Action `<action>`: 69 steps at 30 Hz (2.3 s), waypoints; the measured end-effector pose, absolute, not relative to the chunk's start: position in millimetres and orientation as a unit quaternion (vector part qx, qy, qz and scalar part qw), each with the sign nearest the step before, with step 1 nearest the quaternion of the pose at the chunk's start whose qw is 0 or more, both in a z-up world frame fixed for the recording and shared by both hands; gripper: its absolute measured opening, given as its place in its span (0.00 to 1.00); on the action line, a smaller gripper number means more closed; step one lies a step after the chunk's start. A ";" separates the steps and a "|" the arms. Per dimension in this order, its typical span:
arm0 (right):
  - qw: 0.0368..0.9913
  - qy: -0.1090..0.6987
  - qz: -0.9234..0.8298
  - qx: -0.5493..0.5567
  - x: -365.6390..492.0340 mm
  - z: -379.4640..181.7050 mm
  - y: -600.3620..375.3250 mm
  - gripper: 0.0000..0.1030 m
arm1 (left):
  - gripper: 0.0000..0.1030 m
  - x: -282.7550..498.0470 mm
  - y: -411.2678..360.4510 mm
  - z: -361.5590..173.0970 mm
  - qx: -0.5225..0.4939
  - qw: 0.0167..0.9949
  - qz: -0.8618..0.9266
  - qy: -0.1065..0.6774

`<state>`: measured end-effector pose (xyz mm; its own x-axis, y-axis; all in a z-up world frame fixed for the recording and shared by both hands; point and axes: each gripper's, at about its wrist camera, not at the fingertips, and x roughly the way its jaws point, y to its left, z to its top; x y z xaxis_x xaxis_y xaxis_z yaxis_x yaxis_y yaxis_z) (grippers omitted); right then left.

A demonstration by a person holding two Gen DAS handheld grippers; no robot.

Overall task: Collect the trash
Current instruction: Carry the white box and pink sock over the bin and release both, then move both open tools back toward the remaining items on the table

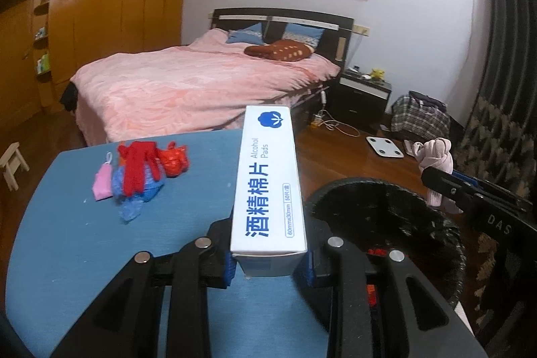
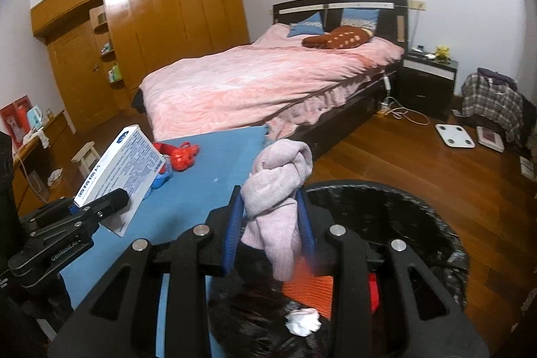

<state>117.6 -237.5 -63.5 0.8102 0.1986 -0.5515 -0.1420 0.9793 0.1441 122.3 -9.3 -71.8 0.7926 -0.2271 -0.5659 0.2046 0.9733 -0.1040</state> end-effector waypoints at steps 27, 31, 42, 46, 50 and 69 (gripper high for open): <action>0.946 0.310 -0.005 0.092 96.9 -105.1 -335.5 0.30 | 0.29 138.5 -135.4 -91.4 0.030 0.920 -0.238 0.310; 0.944 0.317 -0.012 0.091 102.0 -110.3 -343.6 0.34 | 0.30 144.7 -142.6 -97.4 0.034 0.913 -0.250 0.320; 0.952 0.294 -0.037 0.078 97.1 -104.5 -346.3 0.91 | 0.77 150.5 -113.8 -92.5 0.026 0.925 -0.215 0.313; 0.952 0.291 -0.024 0.089 99.0 -100.8 -339.4 0.94 | 0.87 151.1 -89.2 -86.1 0.016 0.934 -0.183 0.306; 0.953 0.290 -0.011 0.081 106.9 -94.9 -319.5 0.95 | 0.93 148.0 -59.1 -79.2 0.003 0.944 -0.149 0.296; 0.947 0.301 0.106 0.027 181.3 -97.7 -168.1 0.95 | 0.94 154.7 90.3 -87.9 -0.028 0.961 0.003 0.276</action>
